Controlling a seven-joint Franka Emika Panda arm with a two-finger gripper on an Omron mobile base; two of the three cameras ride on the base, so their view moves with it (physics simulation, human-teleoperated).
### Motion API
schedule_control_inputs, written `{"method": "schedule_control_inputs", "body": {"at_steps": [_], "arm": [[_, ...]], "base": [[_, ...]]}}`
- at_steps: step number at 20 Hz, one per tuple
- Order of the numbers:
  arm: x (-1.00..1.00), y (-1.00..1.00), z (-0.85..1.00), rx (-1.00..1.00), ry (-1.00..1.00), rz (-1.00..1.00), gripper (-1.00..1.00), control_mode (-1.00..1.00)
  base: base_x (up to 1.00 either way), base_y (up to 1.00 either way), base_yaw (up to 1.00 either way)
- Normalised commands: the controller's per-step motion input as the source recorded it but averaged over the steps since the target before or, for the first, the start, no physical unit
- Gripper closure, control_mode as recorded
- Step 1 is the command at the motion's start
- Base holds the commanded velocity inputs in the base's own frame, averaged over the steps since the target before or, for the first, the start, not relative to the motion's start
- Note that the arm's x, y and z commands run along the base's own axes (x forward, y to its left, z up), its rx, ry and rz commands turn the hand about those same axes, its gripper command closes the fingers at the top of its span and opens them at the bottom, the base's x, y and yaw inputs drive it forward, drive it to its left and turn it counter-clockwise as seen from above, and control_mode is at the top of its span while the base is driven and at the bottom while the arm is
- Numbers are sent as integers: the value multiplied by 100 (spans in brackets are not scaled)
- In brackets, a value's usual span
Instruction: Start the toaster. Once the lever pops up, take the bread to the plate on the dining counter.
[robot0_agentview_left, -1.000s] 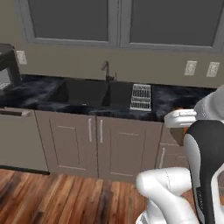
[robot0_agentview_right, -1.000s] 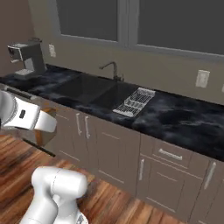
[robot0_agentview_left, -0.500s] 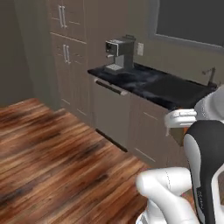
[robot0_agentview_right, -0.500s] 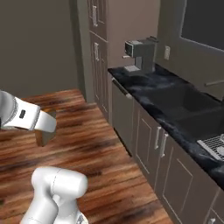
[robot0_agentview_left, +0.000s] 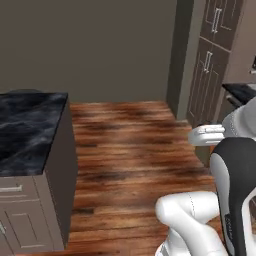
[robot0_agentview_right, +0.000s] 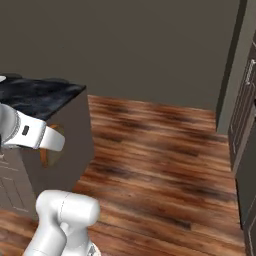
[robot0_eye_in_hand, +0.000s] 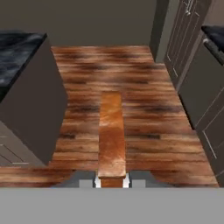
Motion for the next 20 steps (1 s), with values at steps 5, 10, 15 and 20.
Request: {"method": "schedule_control_inputs", "body": {"at_steps": [5, 10, 15, 20], "arm": [[0, 0, 0, 0, 0, 0, 100, 100], [0, 0, 0, 0, 0, 0, 100, 100], [0, 0, 0, 0, 0, 0, 100, 100], [0, 0, 0, 0, 0, 0, 100, 100]], "base": [[19, -3, 92], [51, -51, 61], [94, -85, 33], [100, -94, 34]]}}
